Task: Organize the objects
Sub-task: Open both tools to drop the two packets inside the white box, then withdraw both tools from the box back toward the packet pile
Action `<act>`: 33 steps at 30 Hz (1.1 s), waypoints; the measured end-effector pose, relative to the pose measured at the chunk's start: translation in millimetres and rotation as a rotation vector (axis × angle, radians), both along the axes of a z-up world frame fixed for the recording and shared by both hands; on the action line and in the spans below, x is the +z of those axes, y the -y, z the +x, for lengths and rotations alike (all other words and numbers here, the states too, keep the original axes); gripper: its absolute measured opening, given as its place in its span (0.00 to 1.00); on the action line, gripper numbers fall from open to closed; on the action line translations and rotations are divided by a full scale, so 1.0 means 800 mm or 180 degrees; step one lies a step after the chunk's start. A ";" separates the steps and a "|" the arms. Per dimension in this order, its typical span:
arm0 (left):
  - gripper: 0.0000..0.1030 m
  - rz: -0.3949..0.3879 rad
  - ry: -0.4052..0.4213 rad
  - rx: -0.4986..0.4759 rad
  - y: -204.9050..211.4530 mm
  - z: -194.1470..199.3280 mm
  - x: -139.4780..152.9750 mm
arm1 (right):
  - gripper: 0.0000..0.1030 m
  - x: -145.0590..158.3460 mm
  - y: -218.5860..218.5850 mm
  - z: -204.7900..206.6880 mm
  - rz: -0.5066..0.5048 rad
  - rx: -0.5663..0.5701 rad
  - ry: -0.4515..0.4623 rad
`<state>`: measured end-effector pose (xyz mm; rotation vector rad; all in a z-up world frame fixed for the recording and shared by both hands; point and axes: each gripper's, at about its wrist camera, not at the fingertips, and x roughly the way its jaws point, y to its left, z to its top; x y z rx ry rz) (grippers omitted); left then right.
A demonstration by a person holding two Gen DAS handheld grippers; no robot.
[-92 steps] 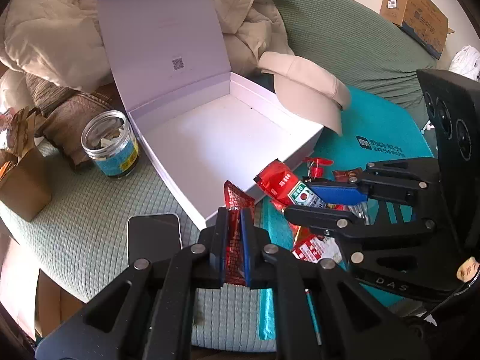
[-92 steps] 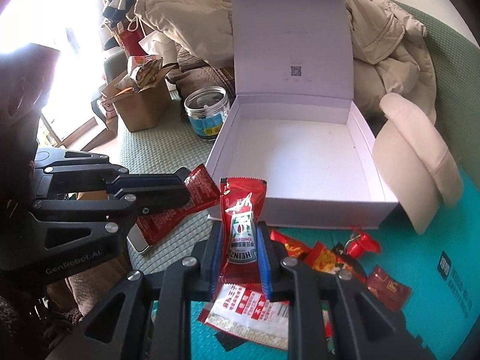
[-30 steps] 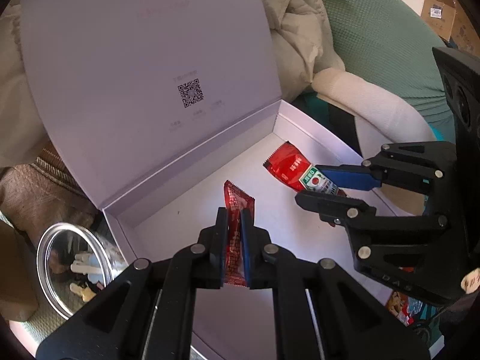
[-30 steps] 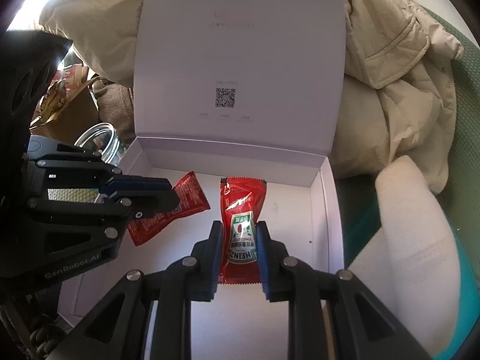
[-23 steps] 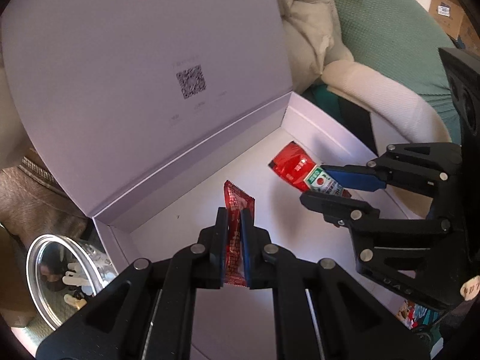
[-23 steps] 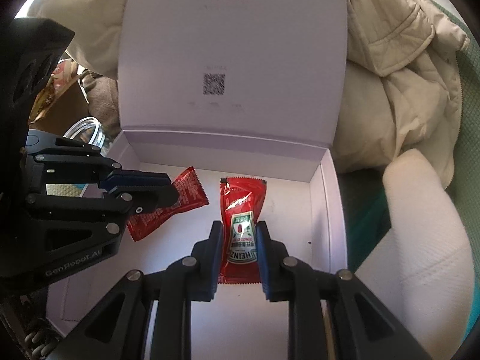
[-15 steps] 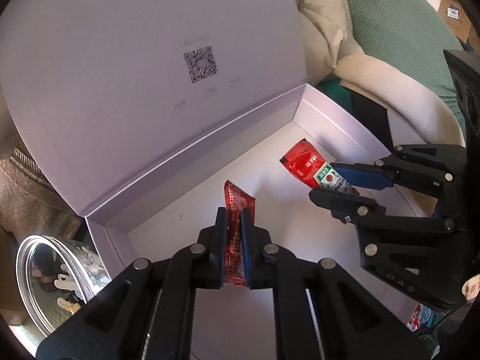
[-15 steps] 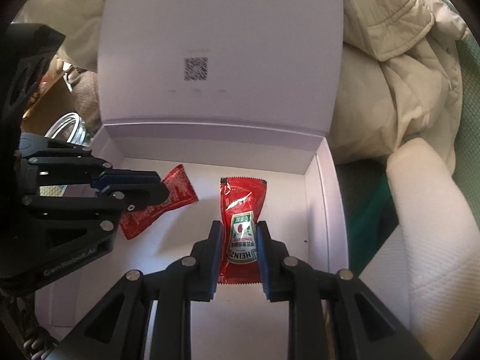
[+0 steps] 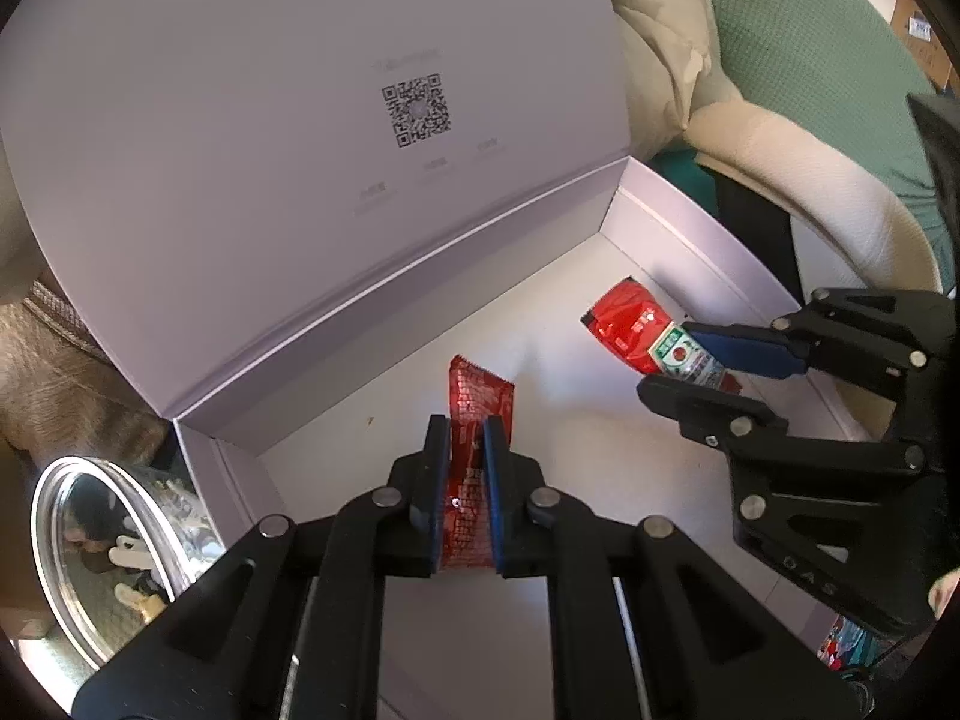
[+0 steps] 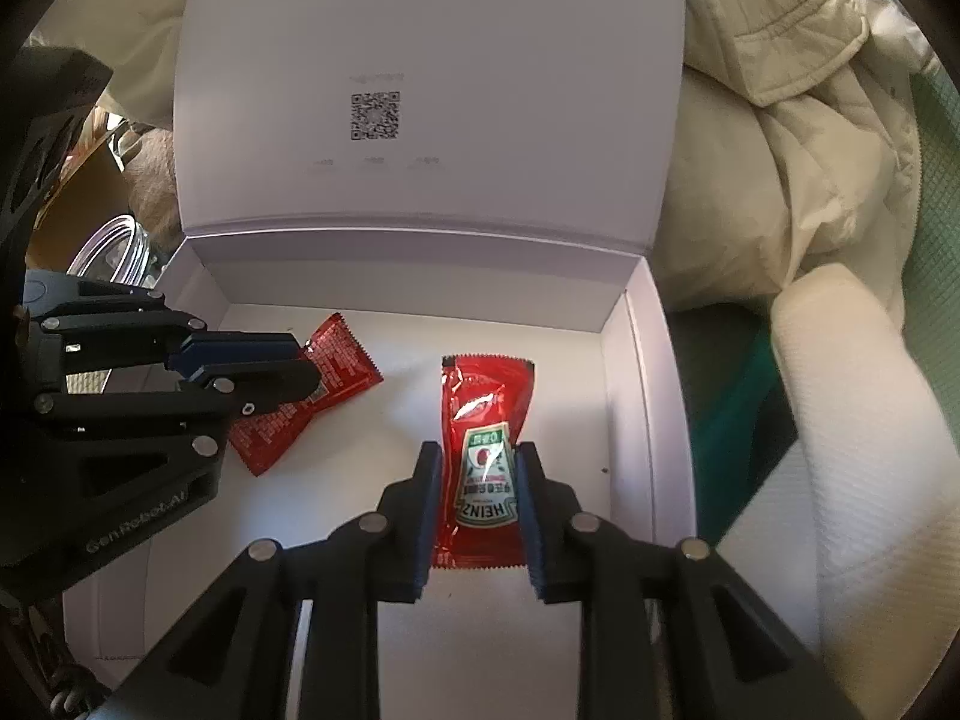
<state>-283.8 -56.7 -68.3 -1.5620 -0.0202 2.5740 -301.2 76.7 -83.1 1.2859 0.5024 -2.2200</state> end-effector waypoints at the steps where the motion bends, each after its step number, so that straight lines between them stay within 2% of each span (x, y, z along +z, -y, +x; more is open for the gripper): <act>1: 0.11 -0.0017 0.0011 0.0001 -0.001 0.000 0.001 | 0.24 0.002 0.000 0.002 0.0020 0.0011 -0.0008; 4: 0.11 0.0049 -0.0028 -0.0007 -0.002 0.006 0.013 | 0.29 0.008 -0.002 0.008 0.0062 0.0015 -0.0039; 8: 0.16 0.0002 -0.0087 0.0002 -0.004 0.014 0.031 | 0.34 0.024 -0.013 0.016 0.0031 -0.0048 -0.0113; 10: 0.21 0.0037 -0.0132 0.0021 -0.003 0.020 0.043 | 0.34 0.035 -0.019 0.022 0.0003 -0.0057 -0.0163; 16: 0.23 0.0110 -0.0306 0.0065 -0.005 0.022 0.081 | 0.39 0.077 -0.027 0.034 -0.0052 -0.0081 -0.0356; 21: 0.31 0.0044 -0.0466 0.0071 -0.020 0.040 0.109 | 0.43 0.116 -0.015 0.047 -0.0103 -0.0109 -0.0520; 33: 0.48 -0.0013 -0.0795 0.0102 -0.026 0.107 0.183 | 0.55 0.176 -0.042 0.102 -0.0151 -0.0223 -0.0881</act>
